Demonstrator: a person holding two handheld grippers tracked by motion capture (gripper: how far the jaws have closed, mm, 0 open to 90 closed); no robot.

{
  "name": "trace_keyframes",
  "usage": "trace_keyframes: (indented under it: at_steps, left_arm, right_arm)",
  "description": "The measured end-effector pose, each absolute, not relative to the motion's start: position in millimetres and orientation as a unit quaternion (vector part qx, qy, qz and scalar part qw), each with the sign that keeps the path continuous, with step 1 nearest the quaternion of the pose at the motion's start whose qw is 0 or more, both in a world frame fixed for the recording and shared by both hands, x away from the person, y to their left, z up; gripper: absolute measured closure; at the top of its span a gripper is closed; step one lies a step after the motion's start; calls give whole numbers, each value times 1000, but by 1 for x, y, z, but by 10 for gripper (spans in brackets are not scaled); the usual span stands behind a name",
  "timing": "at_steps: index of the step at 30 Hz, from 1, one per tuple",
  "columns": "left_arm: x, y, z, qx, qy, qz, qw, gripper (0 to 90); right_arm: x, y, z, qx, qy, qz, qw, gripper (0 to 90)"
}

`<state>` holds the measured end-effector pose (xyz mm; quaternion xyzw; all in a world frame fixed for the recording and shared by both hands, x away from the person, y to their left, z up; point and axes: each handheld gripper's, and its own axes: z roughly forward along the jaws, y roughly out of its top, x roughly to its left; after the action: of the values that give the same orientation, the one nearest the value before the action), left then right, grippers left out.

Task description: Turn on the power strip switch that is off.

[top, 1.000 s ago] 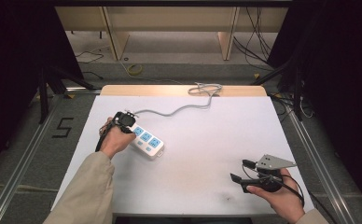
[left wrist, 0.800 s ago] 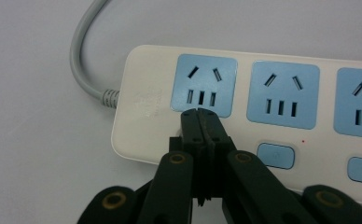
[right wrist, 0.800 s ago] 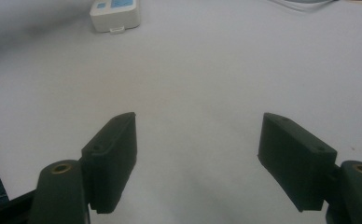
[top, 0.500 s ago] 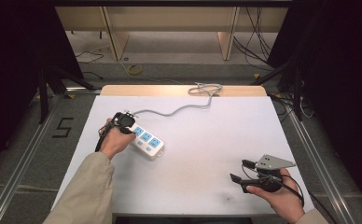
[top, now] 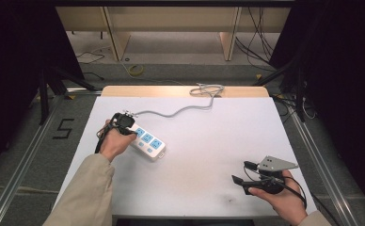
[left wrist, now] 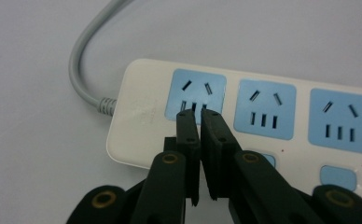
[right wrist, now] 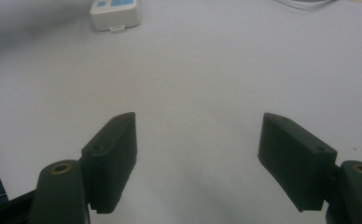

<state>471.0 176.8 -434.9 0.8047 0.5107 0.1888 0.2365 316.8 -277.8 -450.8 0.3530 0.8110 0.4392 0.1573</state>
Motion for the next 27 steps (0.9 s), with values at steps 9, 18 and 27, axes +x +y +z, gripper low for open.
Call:
trace_keyframes:
  at_steps: [9, 18, 27]
  left_arm:
    - [462, 181, -424, 784, 517, 219, 265, 794]
    - [455, 183, -421, 771, 515, 237, 291, 612]
    - [449, 181, -419, 770, 501, 241, 313, 410]
  right_arm:
    - [316, -278, -450, 351, 812, 438, 160, 283]
    - [317, -278, -450, 350, 812, 438, 159, 283]
    - [317, -278, -450, 350, 812, 439, 158, 282]
